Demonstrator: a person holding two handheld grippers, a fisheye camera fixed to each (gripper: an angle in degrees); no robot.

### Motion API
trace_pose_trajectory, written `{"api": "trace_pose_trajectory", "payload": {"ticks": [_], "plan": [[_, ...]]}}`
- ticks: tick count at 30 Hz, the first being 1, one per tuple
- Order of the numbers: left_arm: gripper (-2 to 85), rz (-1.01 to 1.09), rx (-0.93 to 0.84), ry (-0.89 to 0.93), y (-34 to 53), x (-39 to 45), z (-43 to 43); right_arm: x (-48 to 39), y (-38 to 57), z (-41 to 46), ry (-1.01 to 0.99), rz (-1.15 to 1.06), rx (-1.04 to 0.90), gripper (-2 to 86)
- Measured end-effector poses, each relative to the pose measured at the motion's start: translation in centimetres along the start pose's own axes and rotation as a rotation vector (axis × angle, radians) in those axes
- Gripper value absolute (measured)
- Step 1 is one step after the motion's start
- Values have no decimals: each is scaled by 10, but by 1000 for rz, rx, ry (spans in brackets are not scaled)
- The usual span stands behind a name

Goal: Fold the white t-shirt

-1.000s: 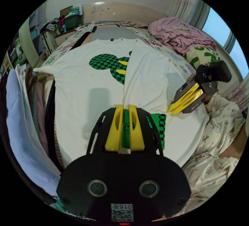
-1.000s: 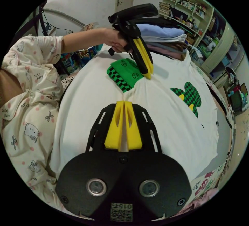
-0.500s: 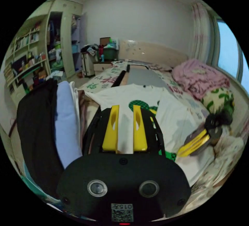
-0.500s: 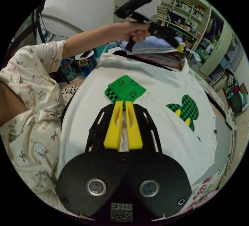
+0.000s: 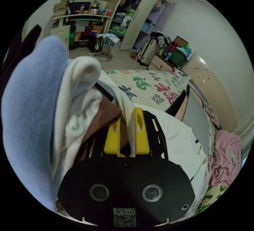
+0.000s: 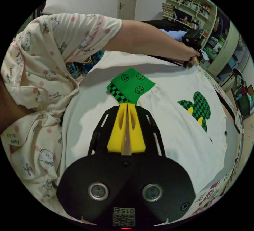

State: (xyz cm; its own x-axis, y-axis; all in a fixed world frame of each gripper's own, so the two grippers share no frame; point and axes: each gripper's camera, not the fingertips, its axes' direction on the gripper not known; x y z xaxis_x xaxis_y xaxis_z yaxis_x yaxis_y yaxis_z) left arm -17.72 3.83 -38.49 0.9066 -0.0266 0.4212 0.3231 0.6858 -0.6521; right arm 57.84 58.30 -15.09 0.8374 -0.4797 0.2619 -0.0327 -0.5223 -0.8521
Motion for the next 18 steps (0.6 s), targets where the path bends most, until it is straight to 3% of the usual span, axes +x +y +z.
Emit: {"api": "trace_pose_trajectory", "payload": {"ticks": [2,4,6,7,8,9,11,14,16,18], "plan": [[10,-26,37,-23,6,16,-7,4,-10,-2,-41,17,3,-5],[1,83,259,48,28,56,-49,5,-19,-3,-64,27,4,-5],[-1,762,562,21,115,175,-120,4,-29,-3,-75,32,5,-4],[-1,986,592,52,153,199,-133,2,-35,-3,-79,32,7,-3],[0,1397,605,132,236,223,-151,-1,-42,-4,-82,30,12,-1],[0,1573,563,152,295,228,-157,-3,-45,-5,-86,27,18,0],[1,1684,460,132,344,226,-157,-7,-53,-14,-124,3,58,9],[2,1570,453,103,360,206,-158,-1,-62,-33,-183,-12,113,43],[3,1483,432,127,359,195,-155,10,-66,-54,-123,27,155,62],[5,1482,415,30,371,194,-146,23,-65,-82,-2,86,202,77]]}}
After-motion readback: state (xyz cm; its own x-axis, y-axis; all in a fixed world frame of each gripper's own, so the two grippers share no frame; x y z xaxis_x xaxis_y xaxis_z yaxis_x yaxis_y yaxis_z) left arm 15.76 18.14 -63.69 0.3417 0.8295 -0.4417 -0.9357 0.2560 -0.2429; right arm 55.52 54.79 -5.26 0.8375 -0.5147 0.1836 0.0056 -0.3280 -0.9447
